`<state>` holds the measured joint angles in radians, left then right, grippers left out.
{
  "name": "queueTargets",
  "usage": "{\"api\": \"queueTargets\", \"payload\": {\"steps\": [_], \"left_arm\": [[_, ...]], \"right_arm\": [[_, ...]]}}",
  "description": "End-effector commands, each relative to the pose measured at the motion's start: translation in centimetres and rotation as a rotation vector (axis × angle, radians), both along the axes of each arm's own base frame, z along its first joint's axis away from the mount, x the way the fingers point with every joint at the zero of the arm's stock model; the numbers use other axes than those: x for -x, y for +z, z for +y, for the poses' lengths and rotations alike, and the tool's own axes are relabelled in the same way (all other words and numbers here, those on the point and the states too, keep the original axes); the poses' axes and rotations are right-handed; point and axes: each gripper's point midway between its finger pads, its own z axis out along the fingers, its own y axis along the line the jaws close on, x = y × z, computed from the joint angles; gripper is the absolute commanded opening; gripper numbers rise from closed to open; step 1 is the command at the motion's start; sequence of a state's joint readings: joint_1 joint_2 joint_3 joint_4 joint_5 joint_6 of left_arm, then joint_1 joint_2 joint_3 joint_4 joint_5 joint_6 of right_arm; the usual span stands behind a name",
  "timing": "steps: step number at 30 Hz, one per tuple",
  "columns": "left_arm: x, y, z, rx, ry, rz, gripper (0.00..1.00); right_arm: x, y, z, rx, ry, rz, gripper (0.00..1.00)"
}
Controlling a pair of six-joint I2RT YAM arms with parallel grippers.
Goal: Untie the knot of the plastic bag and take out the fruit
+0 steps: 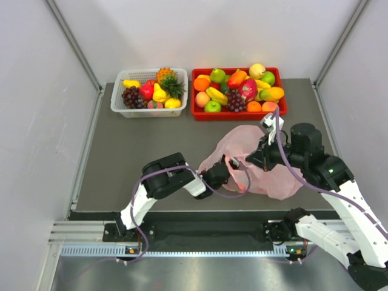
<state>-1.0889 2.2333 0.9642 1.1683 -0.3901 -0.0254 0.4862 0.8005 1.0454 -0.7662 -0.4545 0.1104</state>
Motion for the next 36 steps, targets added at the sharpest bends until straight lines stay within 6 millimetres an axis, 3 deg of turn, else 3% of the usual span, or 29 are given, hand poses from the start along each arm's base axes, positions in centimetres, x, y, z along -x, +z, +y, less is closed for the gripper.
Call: {"api": "queueTargets", "payload": {"steps": [1,3,5,6,9,18,23,25,27,29,30,33,36], "left_arm": [[1.5,8.5,0.5,0.185,-0.017,-0.109,0.18],[2.6,8.4,1.7,0.167,-0.025,-0.101,0.1],[3.6,10.1,2.3,0.185,-0.04,-0.102,0.05],[4.1,9.8,2.9,0.168,-0.046,-0.092,0.03],[5.6,11.0,4.3,0.177,-0.06,-0.069,0.02],[8.8,9.1,6.2,0.058,-0.122,0.042,0.0],[9.8,8.6,7.6,0.088,-0.099,0.097,0.0],[10.9,9.4,7.6,0.105,-0.107,0.108,0.0],[11.8,10.2,7.4,0.112,-0.114,0.111,0.0],[13.2,10.7,6.9,0.111,-0.139,0.11,0.0],[14.2,11.3,6.6,0.123,-0.159,0.108,0.0],[15.6,12.5,5.8,0.164,-0.211,0.119,0.0],[15.4,12.3,5.9,0.161,-0.199,0.129,0.0]], "right_arm": [[-2.8,1.6,-1.9,0.006,-0.183,-0.075,0.0],[-4.0,1.6,-2.9,0.031,-0.267,-0.084,0.0],[-5.1,1.9,-3.9,0.049,-0.35,-0.098,0.0],[-5.7,1.8,-4.3,0.054,-0.384,-0.093,0.0],[-7.2,2.1,-5.7,0.074,-0.483,-0.109,0.0],[-10.4,1.8,-7.3,0.107,-0.588,-0.115,0.0],[-10.4,1.6,-7.5,0.155,-0.562,-0.129,0.01],[-9.9,1.5,-7.7,0.17,-0.551,-0.126,0.06],[-9.4,1.4,-7.2,0.177,-0.507,-0.113,0.28],[-8.8,1.1,-7.3,0.187,-0.496,-0.085,0.38],[-8.3,1.3,-7.6,0.197,-0.505,-0.072,0.55],[-7.7,2.2,-9.1,0.201,-0.584,-0.087,0.63],[-6.4,2.8,-11.2,0.235,-0.682,-0.071,0.68]]}}
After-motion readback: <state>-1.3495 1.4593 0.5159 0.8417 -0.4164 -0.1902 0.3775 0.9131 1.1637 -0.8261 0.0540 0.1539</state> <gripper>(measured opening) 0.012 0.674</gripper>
